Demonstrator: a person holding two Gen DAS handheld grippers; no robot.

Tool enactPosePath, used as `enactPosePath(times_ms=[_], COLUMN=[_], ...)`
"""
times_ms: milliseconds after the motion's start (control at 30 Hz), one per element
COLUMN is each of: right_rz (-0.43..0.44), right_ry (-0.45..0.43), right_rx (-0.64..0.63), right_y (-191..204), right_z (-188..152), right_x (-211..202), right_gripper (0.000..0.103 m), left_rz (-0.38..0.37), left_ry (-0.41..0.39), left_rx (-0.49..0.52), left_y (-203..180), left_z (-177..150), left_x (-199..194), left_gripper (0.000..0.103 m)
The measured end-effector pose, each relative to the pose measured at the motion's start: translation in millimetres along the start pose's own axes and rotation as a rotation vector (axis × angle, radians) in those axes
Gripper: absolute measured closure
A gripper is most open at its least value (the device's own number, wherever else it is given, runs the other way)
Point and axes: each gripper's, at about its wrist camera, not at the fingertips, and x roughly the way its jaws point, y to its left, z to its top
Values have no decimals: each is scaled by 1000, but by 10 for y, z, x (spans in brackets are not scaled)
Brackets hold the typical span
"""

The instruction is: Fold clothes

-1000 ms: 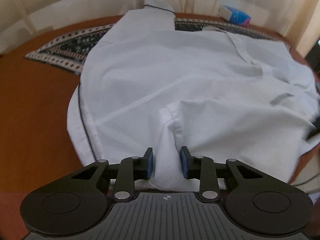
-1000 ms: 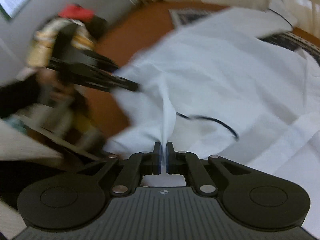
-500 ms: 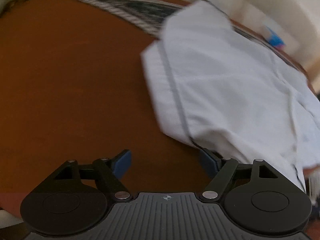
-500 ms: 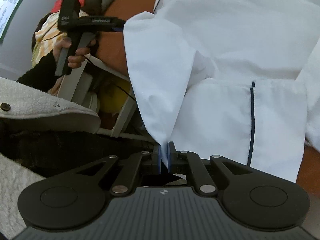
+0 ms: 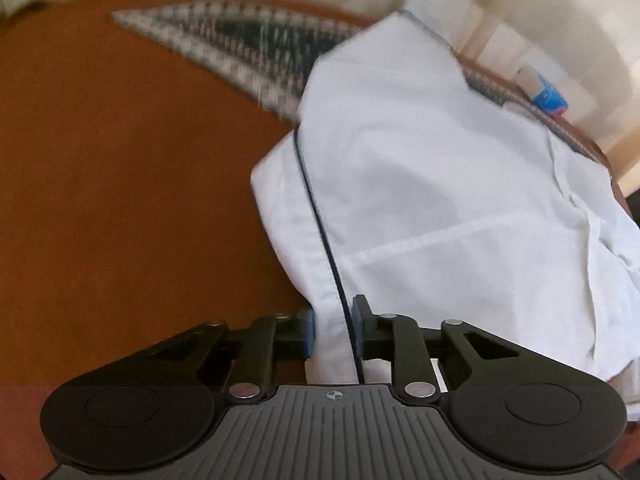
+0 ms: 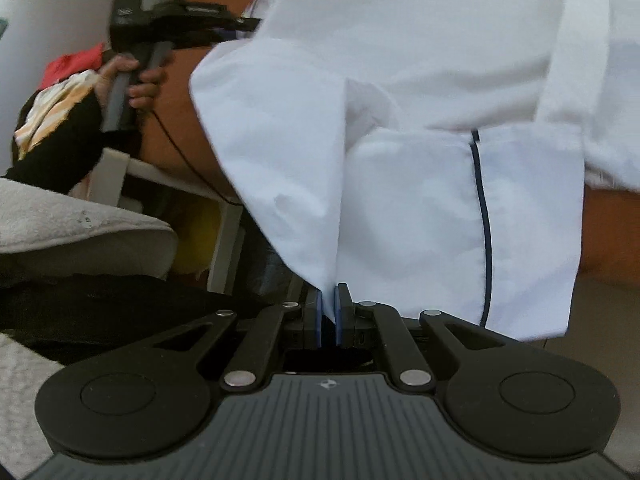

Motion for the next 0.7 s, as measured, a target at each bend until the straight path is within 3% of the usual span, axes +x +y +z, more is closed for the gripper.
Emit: enactPosePath(times_ms=[33,200,300,367,433,533,700], right_rz=[-10,-33,-87,-150,-226,-314,-300], right_ry=[-12,-97,-197,-266,-331,-366,-349], right_rx=[14,119,203,243,274,267,276], right_y=[9,-84,-218,-344,-476,-644,-800], right_z=[-34,-207,-313,-336,-357,-358,-319], right_x=[32,16,-130,-211,-295,-344,-33], right_gripper=[91,53,52,51,48,34,30], left_rz=[13,46,64,75,87,40,-23], left_ry=[-14,11,25,34,43,80,175], left_rx=[9,9,15,19,24,66,137], left_y=[66,293,323,344,364,228,-99], left_z=[34,49,-11,-50,-90,-250,-603], left_x=[-42,-145,-230,-287,-343,-475,-424], left_gripper=[94,94,74,44,38,25,24])
